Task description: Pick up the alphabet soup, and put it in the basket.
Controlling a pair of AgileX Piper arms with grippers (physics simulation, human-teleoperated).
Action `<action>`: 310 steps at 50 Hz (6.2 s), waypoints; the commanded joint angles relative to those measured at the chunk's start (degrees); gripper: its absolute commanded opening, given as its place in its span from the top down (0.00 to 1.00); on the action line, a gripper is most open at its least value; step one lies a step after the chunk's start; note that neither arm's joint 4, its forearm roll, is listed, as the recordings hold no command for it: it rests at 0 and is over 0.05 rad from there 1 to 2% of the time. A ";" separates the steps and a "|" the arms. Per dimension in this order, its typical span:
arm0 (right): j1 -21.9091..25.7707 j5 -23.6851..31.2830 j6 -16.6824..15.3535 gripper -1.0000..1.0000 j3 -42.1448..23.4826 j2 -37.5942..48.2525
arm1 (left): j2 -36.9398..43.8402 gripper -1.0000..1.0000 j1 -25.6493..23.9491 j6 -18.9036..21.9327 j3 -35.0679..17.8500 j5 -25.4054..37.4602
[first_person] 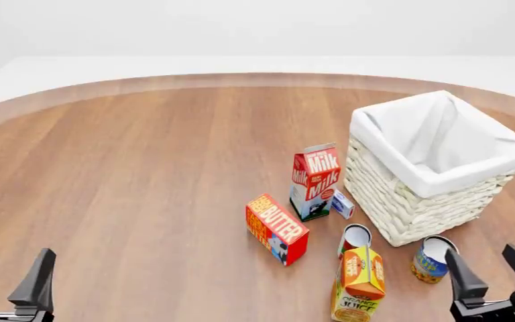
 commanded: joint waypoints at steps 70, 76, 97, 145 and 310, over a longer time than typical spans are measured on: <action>-5.07 -26.92 2.10 0.00 5.34 29.07 | 0.00 0.00 0.00 0.00 0.00 0.00; -5.26 -28.00 2.23 0.00 5.34 30.91 | 0.00 0.00 0.00 0.00 0.00 0.00; -5.66 -38.31 2.33 0.00 5.34 44.19 | 0.00 0.00 0.00 0.00 0.00 0.00; -6.61 -58.31 2.65 0.00 5.34 67.48 | 0.00 0.00 0.00 0.00 0.00 0.00; -3.82 -6.54 2.97 1.00 -1.61 8.96 | 0.00 0.00 0.00 0.00 0.00 0.00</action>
